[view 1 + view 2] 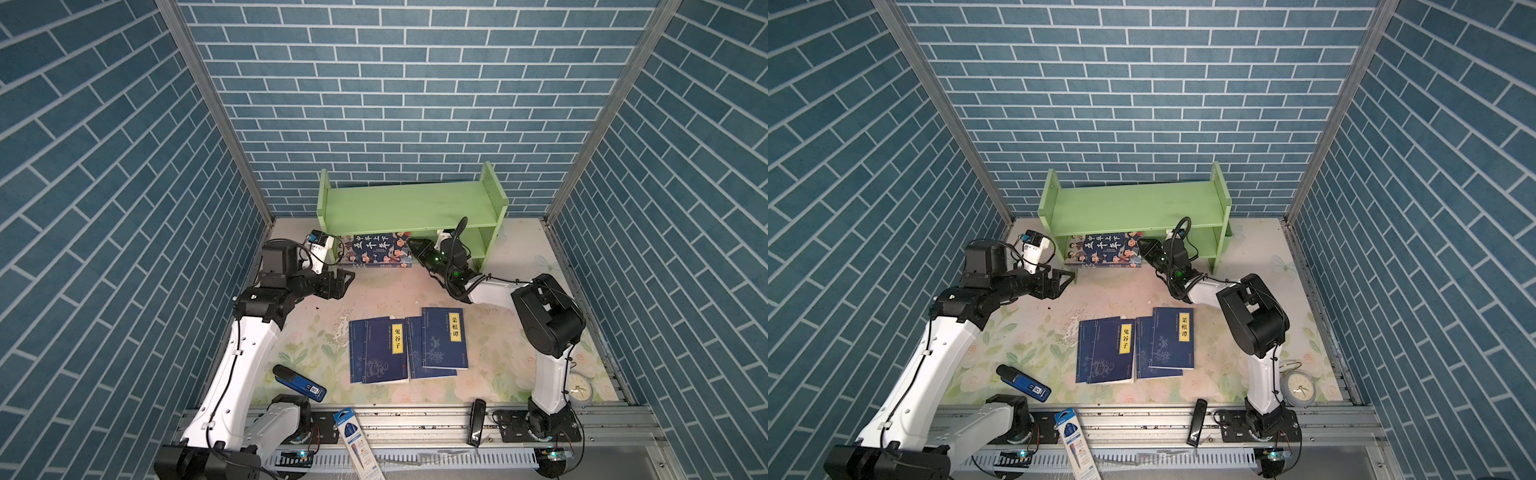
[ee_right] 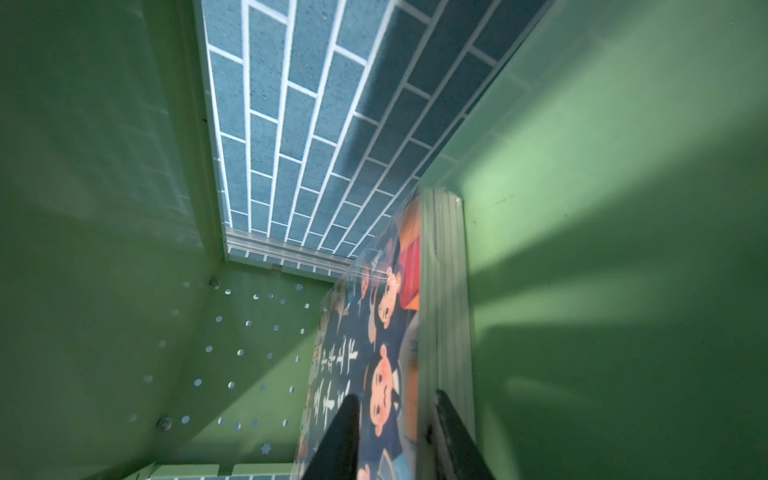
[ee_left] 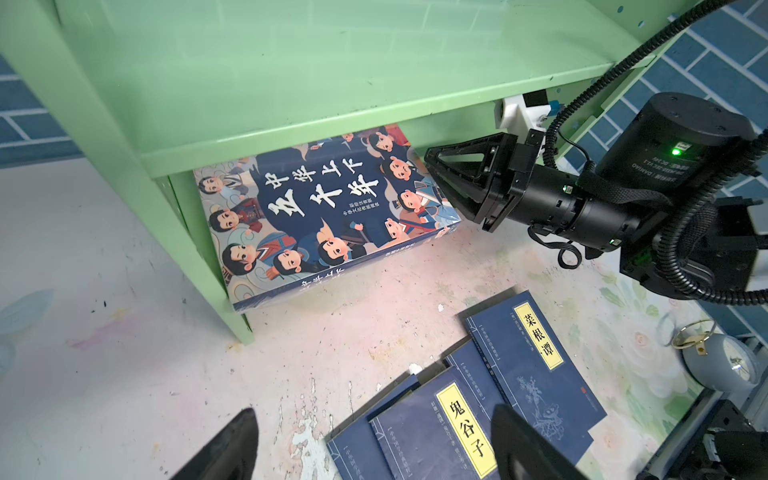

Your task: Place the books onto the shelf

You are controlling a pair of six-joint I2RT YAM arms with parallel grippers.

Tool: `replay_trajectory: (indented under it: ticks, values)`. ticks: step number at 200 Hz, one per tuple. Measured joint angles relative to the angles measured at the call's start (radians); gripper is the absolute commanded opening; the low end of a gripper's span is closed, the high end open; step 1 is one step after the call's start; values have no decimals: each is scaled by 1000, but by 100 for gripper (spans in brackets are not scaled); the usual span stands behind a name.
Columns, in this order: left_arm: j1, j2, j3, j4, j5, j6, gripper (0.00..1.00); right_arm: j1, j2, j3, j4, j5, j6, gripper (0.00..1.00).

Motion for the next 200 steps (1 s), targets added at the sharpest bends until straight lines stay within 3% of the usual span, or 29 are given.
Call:
replay_trajectory:
  ticks: [126,200]
  values:
    - [10,-6,-12,-5,12,-29,89,-7,55,35,60,-16,55,30]
    - [11,-21,-26,3,11,-31,93,-7,61,32,85,-13,76,35]
